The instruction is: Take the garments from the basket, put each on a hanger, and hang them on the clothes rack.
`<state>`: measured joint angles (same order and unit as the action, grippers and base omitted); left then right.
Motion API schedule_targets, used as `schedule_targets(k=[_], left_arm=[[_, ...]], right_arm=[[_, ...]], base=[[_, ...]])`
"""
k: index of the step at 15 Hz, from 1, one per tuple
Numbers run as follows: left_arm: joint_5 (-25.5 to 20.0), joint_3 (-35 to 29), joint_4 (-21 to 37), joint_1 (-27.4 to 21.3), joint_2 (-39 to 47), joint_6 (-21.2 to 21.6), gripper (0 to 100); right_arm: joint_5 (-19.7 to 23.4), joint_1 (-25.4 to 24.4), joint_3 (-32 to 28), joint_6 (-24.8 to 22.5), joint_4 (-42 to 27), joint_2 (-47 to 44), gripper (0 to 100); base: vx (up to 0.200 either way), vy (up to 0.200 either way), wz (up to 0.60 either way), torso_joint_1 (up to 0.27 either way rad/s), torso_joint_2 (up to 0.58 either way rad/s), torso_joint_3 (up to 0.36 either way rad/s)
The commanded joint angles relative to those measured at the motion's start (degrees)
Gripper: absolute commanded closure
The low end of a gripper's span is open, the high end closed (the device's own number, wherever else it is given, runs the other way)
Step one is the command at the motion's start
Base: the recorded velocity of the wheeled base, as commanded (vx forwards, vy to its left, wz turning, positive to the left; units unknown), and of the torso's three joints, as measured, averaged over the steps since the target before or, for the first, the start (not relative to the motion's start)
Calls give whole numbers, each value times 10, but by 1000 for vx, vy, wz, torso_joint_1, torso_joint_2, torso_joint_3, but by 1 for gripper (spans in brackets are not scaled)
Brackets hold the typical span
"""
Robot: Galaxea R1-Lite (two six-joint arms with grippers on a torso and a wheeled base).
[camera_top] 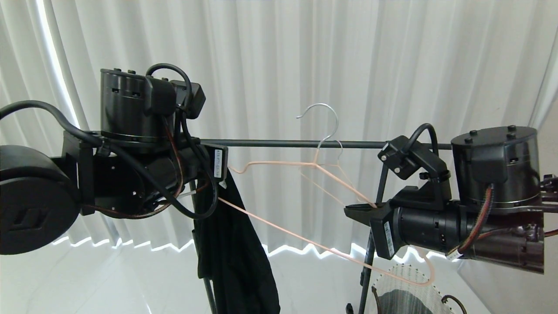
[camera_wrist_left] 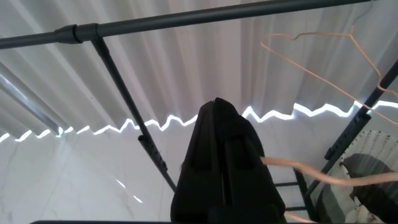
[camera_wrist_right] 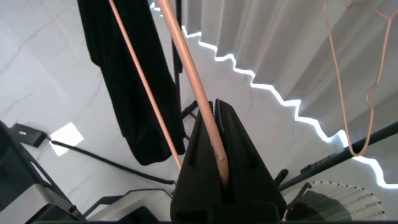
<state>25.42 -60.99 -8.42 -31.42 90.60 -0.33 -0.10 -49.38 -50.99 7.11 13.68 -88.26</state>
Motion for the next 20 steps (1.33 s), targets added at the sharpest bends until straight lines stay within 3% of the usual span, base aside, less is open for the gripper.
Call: schedule_targets(k=[1,10,13,17,20], left_arm=[[4,-2,0,-13,-5,-1,100],[2,-21,-1,-127,-30,-1,100],[2,-22,0,-167,-31,-20,100],[3,-22,-1,-189,-46,-23,100],[3,-16,0,-189,-68,-22,100]], right_arm=[[-1,-3,-5,0,6,-16,100],[-31,-70,-55,7,10,-75,100],[-75,-87,-68,37,28,-86,100],[-90,-95,-66,43,35,-84,100],[-143,-94,-64,55,35,-82,100]], base=[[0,0,0,0,0,0],[0,0,0,0,0,0],[0,0,0,0,0,0],[0,0,0,0,0,0],[0,0,0,0,0,0]])
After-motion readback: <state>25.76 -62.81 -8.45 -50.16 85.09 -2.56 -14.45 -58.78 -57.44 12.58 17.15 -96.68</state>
